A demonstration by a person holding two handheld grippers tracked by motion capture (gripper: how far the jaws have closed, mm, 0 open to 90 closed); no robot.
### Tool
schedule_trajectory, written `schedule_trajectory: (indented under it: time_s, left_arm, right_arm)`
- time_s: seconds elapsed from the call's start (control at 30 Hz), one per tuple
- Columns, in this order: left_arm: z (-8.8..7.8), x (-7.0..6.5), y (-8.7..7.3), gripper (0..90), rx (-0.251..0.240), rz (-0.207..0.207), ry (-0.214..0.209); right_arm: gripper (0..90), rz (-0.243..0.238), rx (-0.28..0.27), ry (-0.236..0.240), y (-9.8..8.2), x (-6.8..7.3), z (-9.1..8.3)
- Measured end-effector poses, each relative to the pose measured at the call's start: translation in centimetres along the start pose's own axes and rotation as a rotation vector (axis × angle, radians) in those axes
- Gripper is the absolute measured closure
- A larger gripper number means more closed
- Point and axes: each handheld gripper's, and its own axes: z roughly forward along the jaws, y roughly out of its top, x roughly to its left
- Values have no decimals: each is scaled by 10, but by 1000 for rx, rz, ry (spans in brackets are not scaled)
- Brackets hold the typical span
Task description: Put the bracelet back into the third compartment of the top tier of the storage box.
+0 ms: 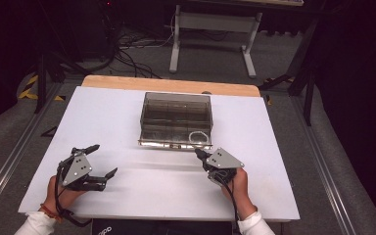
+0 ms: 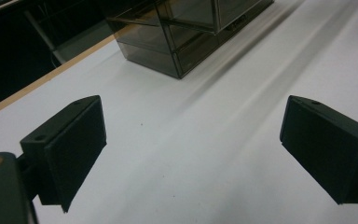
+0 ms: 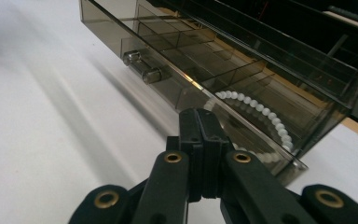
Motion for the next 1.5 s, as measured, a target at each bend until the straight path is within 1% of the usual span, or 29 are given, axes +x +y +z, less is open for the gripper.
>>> schedule_trajectory:
  time_s: [0.1, 0.2, 0.3, 0.33, 0.37, 0.47, 0.57, 0.63, 0.67, 0.7, 0.8, 0.93, 1.27, 1.5]
  left_arm:
    - [-2, 0, -2, 78, -2, -1, 2]
    - [-3, 0, -3, 79, -1, -6, 1]
    - [-3, 0, -2, 90, 5, 4, -4]
    - [-2, 0, -2, 90, 6, 8, 2]
    - [-2, -1, -2, 90, 4, 8, -2]
    - [-1, -2, -2, 90, 5, 10, -10]
    - [1, -3, -2, 90, 8, 12, -10]
    - [1, -4, -3, 90, 15, 20, -11]
    - [2, -4, -3, 90, 17, 22, -9]
    - [2, -4, -3, 90, 16, 20, -8]
    - [2, -4, -3, 90, 14, 18, -3]
    - [1, -3, -4, 90, 12, 19, 3]
    - [1, -2, -4, 88, 14, 16, 4]
    - [3, -2, -4, 88, 13, 15, -3]
  right_arm:
    - [900, 3, 5, 5, 3, 2, 6]
    - [900, -12, 7, 18, 8, 6, 13]
    - [900, -9, 10, 22, 11, 9, 19]
    - [900, -15, 9, 18, 12, 10, 20]
    - [900, -20, 9, 15, 13, 10, 21]
    - [900, -12, 8, 17, 14, 11, 24]
    - [900, -22, 14, 18, 16, 13, 28]
    - [900, -17, 18, 13, 16, 13, 30]
    - [900, -12, 17, 18, 16, 14, 32]
    - [900, -17, 16, 15, 16, 15, 33]
    - [900, -25, 19, 11, 17, 17, 35]
    - [900, -20, 14, 8, 17, 18, 36]
    - [900, -19, 8, 5, 18, 17, 36]
    - [900, -21, 5, 0, 19, 17, 38]
